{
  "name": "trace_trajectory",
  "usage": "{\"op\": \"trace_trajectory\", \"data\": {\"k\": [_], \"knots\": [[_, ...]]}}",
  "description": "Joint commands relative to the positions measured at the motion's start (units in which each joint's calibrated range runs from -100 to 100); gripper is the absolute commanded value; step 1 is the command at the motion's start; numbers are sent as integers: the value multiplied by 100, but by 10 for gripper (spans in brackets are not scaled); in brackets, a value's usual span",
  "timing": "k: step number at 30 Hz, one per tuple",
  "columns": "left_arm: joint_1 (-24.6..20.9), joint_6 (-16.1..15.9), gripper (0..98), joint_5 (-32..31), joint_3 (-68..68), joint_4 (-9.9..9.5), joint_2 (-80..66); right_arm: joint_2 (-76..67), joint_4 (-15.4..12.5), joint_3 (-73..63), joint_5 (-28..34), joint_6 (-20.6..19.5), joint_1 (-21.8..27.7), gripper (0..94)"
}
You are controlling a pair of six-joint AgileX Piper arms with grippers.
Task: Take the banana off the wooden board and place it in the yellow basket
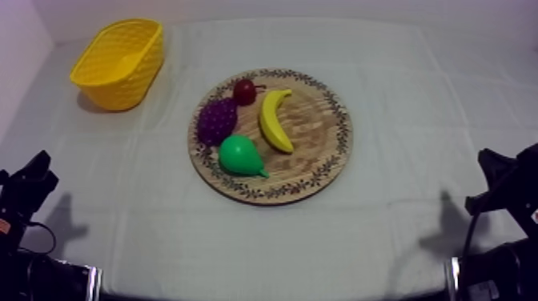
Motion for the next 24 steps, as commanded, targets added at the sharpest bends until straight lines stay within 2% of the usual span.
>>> {"op": "trace_trajectory", "data": {"k": [1,11,20,24], "knots": [[-3,0,1,1,2,-1,-1,-4,2,-3,0,-4,1,3],[-3,-1,1,1,2,-1,-1,-4,2,-3,0,-4,1,3],[-3,-253,1,6,2,-1,-1,-4,2,-3,0,-4,1,3],[12,-251,1,80,-18,32,97,-4,2,-3,0,-4,1,3]]}}
